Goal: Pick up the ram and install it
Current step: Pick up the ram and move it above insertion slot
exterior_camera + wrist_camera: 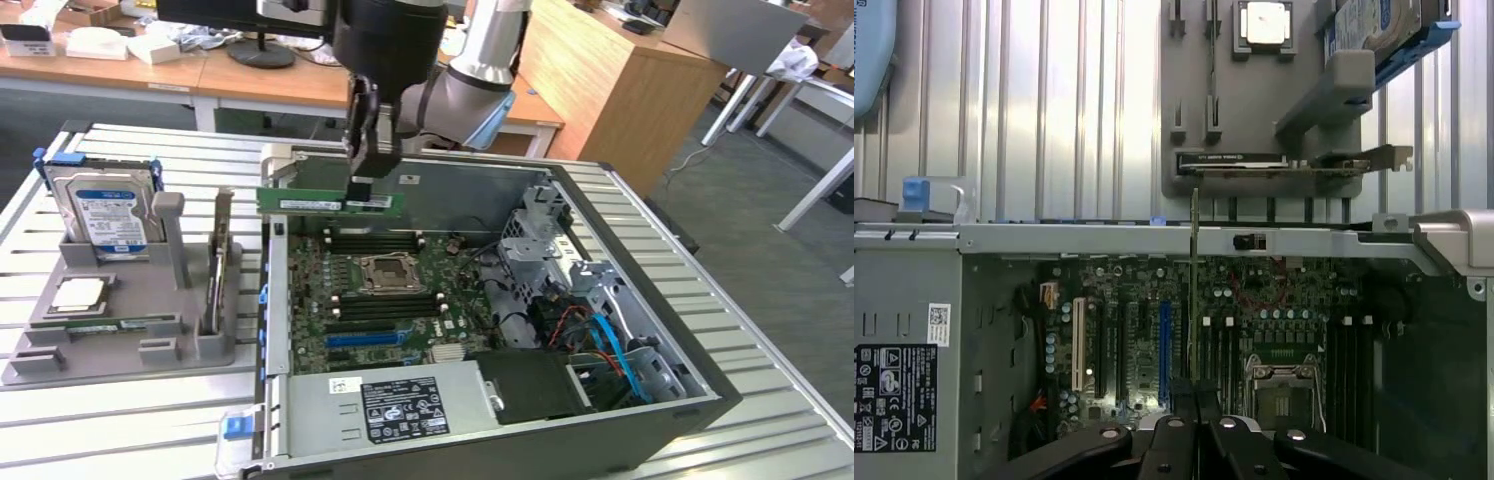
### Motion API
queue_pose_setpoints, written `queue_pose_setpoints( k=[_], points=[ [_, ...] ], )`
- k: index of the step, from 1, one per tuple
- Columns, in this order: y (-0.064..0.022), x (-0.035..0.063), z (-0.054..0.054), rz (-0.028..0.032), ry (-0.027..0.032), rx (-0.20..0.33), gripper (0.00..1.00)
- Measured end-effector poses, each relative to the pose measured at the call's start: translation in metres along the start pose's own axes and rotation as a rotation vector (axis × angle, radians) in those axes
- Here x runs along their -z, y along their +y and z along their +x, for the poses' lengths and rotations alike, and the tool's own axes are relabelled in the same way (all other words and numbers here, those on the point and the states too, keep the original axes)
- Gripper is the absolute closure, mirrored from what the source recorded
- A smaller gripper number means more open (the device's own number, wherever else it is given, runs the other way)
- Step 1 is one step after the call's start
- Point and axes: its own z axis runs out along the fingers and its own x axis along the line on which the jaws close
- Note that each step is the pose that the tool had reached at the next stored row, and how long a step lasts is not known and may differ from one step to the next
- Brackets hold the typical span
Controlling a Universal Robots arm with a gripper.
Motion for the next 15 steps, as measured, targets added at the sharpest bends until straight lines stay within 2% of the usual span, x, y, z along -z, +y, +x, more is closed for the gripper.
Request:
queue_pose_setpoints(
  k=[15],
  points=[
    [-0.0476, 0.0018, 0.0, 0.0, 0.0, 0.0, 0.89]
  ],
)
